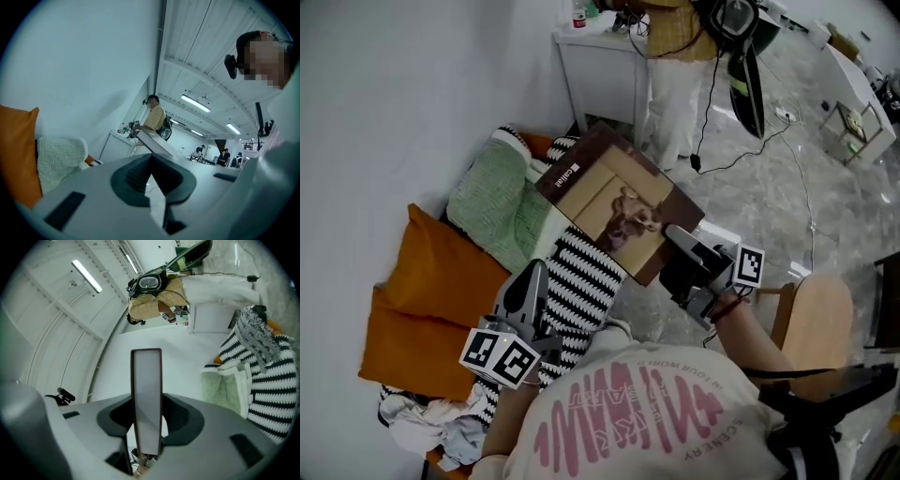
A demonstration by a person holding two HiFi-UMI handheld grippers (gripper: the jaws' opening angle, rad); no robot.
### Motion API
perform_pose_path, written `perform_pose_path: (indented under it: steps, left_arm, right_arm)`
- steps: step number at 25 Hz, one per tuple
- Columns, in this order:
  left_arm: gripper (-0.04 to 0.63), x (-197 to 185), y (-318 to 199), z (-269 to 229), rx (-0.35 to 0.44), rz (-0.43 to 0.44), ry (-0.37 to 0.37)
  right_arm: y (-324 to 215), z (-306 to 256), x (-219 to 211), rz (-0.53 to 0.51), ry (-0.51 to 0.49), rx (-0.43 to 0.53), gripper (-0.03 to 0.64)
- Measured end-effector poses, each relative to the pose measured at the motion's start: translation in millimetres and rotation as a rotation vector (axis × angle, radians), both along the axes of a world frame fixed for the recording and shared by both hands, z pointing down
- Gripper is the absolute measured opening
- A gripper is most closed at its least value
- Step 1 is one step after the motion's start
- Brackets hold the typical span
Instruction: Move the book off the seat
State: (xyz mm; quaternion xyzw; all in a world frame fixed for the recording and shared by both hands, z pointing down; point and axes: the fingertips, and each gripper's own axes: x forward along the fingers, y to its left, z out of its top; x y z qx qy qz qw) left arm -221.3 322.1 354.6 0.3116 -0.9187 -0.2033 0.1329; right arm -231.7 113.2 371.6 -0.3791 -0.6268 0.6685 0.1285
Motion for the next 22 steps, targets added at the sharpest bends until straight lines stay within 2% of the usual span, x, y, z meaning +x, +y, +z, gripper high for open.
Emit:
perform_pose_path:
  steps: [2,5,13,22]
  left_arm:
    - [0.009,-2,9,-9,0.006,0.016,-0.021]
    - [0.009,0,-7,-21,0.024,0.083,-0.054]
    - [0.009,36,-106,-47,0.013,0.278,-0.069]
    - [0.009,-5,-179,-23,0.048,0.521,-0.057]
  right_arm:
    - [8,-3,6,0.021,0.0,-0.022,0.162]
    - [-9,-8,23,0.092,-0.005,-0.031,0.161]
    - [-111,-18,105,0.303,-0.001,-0.001,0.161]
    - [-163,9,127,0.558,0.02,0.032,0.161]
